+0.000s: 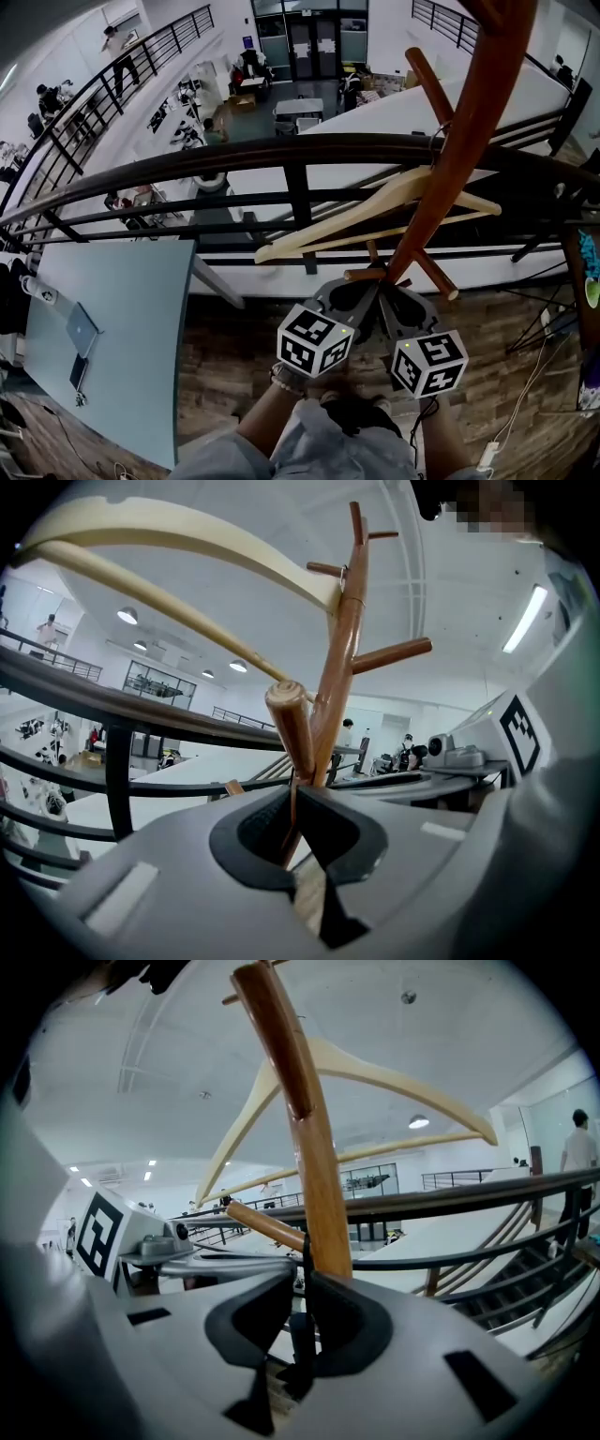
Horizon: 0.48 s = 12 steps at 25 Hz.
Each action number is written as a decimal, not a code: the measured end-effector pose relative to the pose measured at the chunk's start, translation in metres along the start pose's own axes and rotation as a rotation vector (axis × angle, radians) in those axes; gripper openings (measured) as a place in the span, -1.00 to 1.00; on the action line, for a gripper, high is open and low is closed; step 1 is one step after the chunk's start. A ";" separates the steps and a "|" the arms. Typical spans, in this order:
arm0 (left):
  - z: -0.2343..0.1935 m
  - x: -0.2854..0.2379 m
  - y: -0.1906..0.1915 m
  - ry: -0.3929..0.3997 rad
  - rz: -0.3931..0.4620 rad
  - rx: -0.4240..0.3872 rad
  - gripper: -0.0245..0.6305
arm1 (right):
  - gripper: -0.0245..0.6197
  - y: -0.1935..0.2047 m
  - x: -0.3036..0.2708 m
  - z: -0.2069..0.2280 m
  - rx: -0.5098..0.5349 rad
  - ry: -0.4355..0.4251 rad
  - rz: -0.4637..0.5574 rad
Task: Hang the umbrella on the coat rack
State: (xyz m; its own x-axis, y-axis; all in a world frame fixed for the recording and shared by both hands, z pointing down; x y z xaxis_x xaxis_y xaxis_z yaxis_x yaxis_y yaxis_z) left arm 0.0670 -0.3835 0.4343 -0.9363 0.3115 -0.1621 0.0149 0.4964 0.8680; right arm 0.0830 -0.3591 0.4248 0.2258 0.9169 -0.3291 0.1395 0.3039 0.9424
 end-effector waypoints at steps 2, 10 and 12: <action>0.004 0.004 0.001 -0.009 0.002 0.006 -0.91 | -0.74 -0.003 0.006 0.000 -0.002 -0.014 0.015; 0.032 0.039 -0.001 -0.077 0.067 0.029 -0.92 | -0.74 -0.013 0.043 -0.013 0.020 -0.072 0.101; 0.046 0.049 -0.004 -0.099 0.097 0.026 -0.92 | -0.74 -0.016 0.059 -0.014 0.022 -0.078 0.123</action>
State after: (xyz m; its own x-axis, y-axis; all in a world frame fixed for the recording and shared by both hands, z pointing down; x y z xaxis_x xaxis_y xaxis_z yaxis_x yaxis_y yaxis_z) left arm 0.0372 -0.3329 0.4014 -0.8911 0.4364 -0.1247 0.1137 0.4806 0.8695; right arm 0.0808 -0.3062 0.3915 0.3167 0.9236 -0.2158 0.1267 0.1843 0.9747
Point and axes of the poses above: the fingertips, and each gripper's own axes: x backward along the fingers, z to its right, y out of its underside, the point moved 1 cm from there along x, backward along the fingers, and after that the axes turned 12 degrees about x, right-handed, at the moved point
